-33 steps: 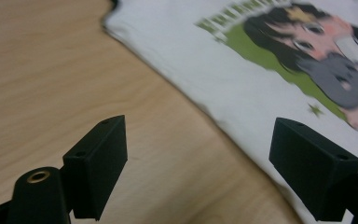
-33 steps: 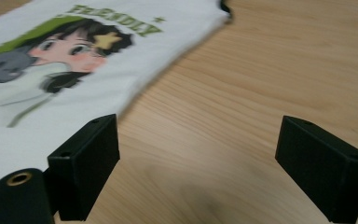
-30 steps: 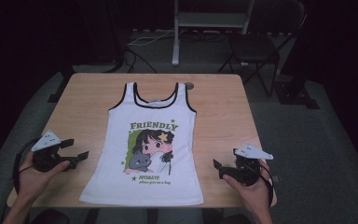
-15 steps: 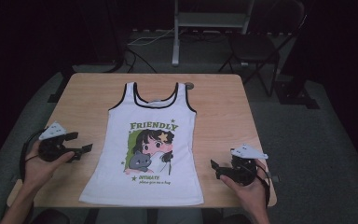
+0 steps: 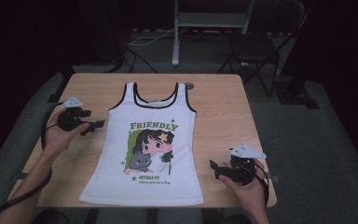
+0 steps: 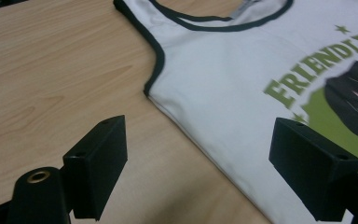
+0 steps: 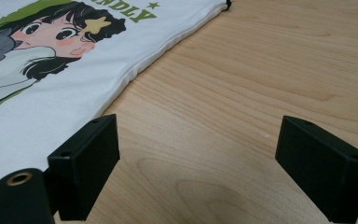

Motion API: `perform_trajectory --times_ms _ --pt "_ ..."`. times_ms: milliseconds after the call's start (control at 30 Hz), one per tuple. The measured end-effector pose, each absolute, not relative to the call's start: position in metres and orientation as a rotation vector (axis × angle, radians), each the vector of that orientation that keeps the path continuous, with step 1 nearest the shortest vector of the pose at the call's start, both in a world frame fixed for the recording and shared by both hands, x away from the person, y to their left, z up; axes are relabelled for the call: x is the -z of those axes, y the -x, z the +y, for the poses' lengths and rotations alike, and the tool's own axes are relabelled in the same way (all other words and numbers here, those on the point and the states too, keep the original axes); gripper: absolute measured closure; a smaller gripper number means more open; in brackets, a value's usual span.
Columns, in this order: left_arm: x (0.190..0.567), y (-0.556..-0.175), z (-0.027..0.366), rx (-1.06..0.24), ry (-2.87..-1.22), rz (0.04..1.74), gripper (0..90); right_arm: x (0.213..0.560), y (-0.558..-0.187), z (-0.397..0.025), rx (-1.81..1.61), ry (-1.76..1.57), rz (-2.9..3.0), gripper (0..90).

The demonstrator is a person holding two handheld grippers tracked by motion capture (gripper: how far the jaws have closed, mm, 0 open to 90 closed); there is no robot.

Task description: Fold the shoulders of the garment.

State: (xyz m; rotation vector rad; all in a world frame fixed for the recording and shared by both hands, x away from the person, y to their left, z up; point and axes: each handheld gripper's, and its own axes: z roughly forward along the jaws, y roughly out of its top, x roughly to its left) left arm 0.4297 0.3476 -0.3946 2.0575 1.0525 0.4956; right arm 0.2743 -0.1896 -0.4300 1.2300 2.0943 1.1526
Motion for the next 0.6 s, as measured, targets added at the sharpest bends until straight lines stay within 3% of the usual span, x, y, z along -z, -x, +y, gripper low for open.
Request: perform_trajectory --times_ms 600 --pt "0.366 -0.494 0.315 -0.501 -2.017 1.069 18.5 0.433 -0.275 -0.187 -1.149 -1.225 2.112 13.1"
